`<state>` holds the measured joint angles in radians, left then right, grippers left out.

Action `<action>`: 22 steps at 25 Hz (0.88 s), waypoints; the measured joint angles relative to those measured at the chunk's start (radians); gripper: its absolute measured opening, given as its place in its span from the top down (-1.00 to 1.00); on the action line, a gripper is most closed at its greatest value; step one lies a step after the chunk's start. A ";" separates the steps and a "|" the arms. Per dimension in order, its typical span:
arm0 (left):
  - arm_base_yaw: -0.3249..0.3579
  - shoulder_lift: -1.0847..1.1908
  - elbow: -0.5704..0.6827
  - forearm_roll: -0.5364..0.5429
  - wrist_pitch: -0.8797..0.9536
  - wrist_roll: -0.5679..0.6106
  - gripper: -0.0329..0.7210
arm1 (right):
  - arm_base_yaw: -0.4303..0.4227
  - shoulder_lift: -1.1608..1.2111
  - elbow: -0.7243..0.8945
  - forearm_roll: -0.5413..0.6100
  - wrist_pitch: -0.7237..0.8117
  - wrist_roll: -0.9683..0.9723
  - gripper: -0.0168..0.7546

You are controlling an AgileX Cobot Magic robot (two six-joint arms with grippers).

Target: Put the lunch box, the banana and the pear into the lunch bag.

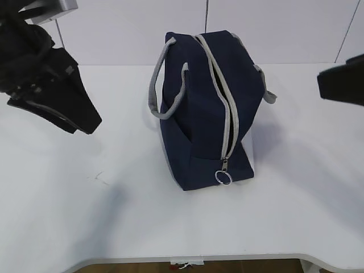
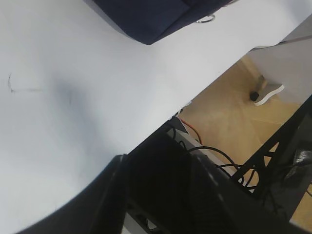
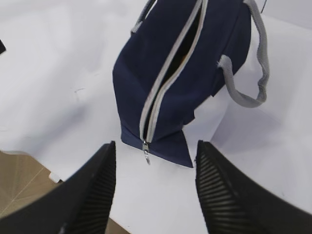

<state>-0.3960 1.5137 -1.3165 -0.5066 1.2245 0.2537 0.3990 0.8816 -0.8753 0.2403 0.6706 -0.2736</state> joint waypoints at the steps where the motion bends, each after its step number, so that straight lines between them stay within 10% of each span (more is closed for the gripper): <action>1: 0.000 0.000 0.000 0.000 0.000 0.000 0.07 | 0.000 -0.018 0.029 0.000 -0.022 -0.004 -0.15; 22: 0.000 0.000 0.000 0.004 0.002 -0.012 0.07 | 0.002 0.173 0.079 0.102 -0.141 -0.257 -0.15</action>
<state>-0.3960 1.5137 -1.3165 -0.5022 1.2264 0.2415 0.4009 1.0551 -0.7966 0.3422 0.5296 -0.5305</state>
